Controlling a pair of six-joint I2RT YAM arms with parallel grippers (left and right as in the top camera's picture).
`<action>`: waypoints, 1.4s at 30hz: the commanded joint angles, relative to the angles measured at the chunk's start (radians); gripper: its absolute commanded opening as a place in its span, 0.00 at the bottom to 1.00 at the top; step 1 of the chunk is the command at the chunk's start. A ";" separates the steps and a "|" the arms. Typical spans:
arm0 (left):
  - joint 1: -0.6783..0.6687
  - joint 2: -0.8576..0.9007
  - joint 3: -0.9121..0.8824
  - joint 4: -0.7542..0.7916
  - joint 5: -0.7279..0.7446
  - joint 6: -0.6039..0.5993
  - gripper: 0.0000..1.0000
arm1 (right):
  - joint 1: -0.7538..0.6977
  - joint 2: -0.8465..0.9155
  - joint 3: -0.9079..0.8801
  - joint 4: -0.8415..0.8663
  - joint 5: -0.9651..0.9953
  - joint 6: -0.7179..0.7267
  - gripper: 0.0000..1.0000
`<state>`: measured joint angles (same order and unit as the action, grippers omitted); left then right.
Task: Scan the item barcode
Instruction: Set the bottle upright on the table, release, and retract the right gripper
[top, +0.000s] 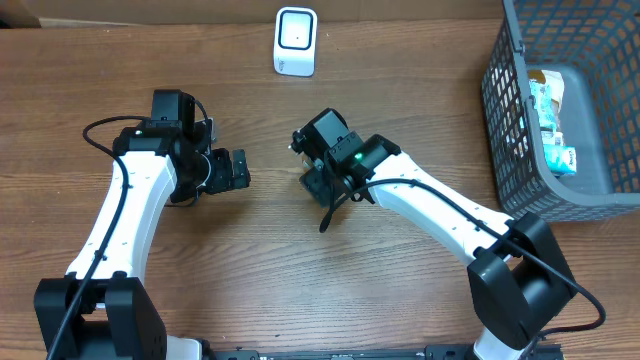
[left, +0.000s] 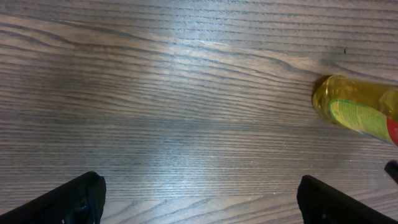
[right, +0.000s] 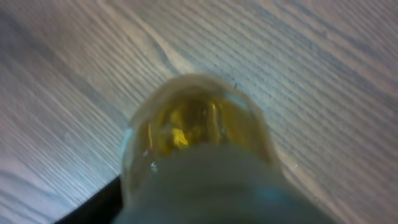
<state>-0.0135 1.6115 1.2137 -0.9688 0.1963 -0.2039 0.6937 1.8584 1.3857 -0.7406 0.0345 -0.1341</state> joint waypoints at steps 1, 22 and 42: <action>0.002 0.005 0.014 0.001 -0.005 -0.006 0.99 | -0.003 -0.010 -0.005 0.029 0.009 -0.059 0.48; 0.002 0.005 0.014 0.001 -0.005 -0.006 1.00 | -0.003 -0.010 -0.005 0.118 -0.145 -0.628 0.47; 0.002 0.005 0.014 0.001 -0.005 -0.006 1.00 | -0.005 -0.073 0.321 0.028 -0.141 -0.319 1.00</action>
<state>-0.0135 1.6115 1.2137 -0.9688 0.1967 -0.2039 0.6937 1.8427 1.6409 -0.6933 -0.0975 -0.5541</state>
